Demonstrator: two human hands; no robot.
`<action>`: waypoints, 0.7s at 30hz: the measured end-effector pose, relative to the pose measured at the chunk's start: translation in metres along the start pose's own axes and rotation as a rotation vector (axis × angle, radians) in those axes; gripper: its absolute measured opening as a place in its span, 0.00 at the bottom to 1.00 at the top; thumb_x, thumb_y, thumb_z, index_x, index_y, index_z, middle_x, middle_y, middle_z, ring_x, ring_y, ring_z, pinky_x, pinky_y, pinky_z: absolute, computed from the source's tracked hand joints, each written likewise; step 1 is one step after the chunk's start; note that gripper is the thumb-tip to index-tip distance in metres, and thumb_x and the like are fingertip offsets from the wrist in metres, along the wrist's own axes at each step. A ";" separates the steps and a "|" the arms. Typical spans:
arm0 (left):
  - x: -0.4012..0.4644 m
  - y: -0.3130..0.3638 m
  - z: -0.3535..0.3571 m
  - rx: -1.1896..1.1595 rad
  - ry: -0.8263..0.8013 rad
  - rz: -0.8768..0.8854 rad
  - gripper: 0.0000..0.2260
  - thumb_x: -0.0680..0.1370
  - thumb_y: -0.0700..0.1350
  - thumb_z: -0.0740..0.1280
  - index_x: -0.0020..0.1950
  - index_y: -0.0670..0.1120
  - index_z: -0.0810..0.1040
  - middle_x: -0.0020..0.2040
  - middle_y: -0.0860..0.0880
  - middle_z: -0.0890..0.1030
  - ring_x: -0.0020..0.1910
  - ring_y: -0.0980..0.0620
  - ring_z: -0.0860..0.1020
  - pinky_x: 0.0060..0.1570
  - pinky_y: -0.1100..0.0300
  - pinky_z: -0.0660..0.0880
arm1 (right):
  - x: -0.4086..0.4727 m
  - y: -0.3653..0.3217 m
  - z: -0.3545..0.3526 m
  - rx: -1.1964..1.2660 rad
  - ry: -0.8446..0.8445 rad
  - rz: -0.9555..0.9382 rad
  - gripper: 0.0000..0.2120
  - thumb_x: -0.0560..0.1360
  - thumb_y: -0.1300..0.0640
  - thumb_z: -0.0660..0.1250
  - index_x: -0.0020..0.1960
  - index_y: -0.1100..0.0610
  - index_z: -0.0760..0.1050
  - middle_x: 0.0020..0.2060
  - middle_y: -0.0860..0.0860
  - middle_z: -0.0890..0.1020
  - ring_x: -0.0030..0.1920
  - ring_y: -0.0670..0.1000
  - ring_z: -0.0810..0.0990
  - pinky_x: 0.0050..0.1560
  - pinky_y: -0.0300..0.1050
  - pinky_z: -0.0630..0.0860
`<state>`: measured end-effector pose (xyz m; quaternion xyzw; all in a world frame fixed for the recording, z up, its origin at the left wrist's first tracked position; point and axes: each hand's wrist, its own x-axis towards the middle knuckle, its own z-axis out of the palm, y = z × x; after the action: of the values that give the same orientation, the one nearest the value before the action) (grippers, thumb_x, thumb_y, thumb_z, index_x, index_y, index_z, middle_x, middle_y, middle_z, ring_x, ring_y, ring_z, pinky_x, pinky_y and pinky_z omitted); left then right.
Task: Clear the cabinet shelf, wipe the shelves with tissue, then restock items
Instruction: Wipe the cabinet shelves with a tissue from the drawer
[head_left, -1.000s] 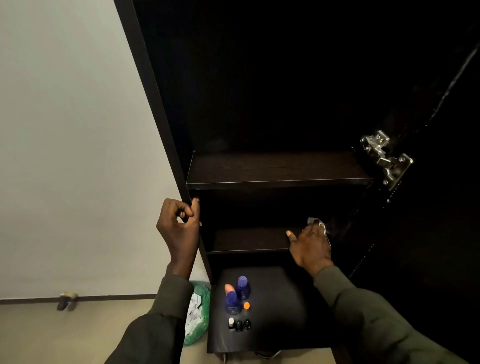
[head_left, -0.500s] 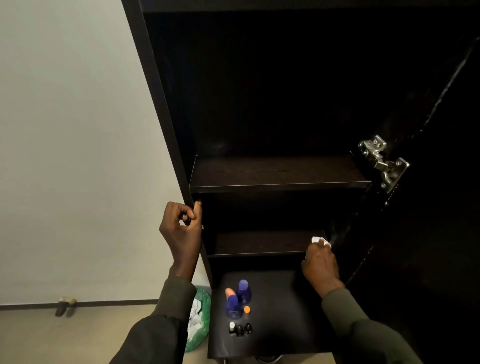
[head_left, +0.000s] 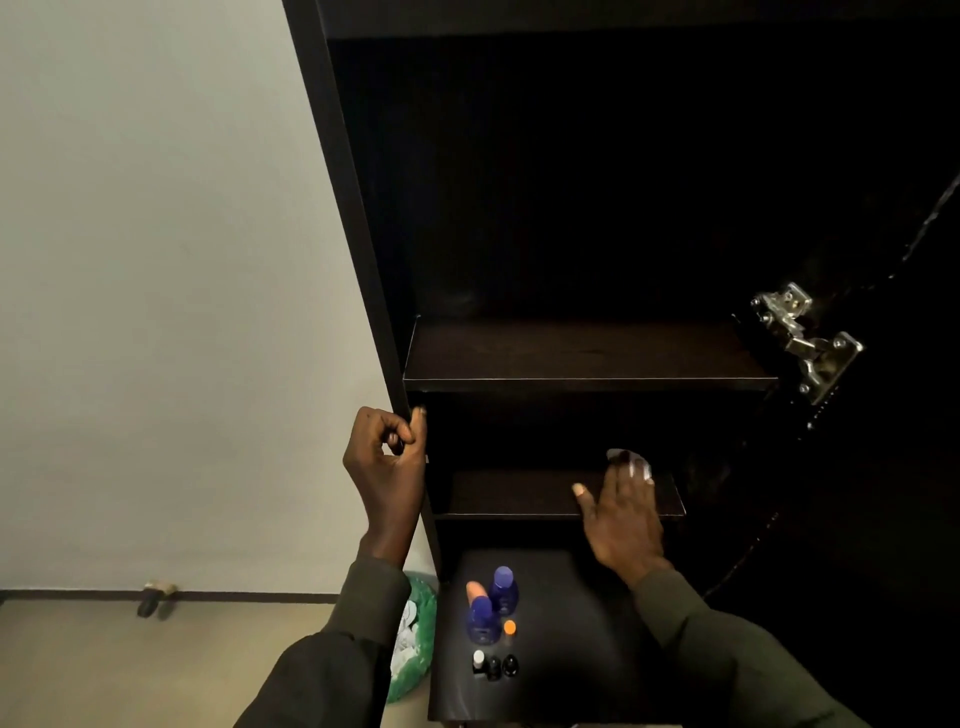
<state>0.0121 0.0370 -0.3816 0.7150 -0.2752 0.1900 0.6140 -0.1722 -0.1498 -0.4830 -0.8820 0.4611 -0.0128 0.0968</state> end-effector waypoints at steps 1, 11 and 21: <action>0.000 0.000 0.001 0.001 0.004 0.000 0.14 0.76 0.35 0.72 0.35 0.43 0.70 0.34 0.48 0.72 0.34 0.56 0.70 0.36 0.71 0.66 | -0.003 -0.013 0.005 0.010 -0.003 -0.048 0.41 0.78 0.35 0.37 0.78 0.64 0.50 0.78 0.61 0.51 0.79 0.60 0.43 0.78 0.53 0.39; 0.000 -0.001 0.000 0.002 0.002 -0.002 0.15 0.76 0.35 0.72 0.34 0.43 0.69 0.34 0.48 0.71 0.33 0.54 0.69 0.34 0.68 0.67 | -0.042 -0.143 0.039 0.134 -0.027 -0.688 0.32 0.78 0.49 0.52 0.76 0.66 0.57 0.77 0.62 0.57 0.78 0.59 0.48 0.77 0.55 0.41; -0.001 -0.001 0.000 0.001 -0.003 -0.014 0.14 0.76 0.34 0.72 0.34 0.41 0.70 0.34 0.47 0.71 0.33 0.53 0.69 0.35 0.66 0.66 | -0.040 -0.095 0.018 0.826 -0.150 -0.557 0.31 0.66 0.79 0.56 0.57 0.55 0.83 0.54 0.49 0.85 0.60 0.44 0.80 0.63 0.37 0.73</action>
<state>0.0122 0.0368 -0.3832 0.7176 -0.2712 0.1847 0.6144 -0.1160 -0.0610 -0.4807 -0.8580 0.1566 -0.1563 0.4636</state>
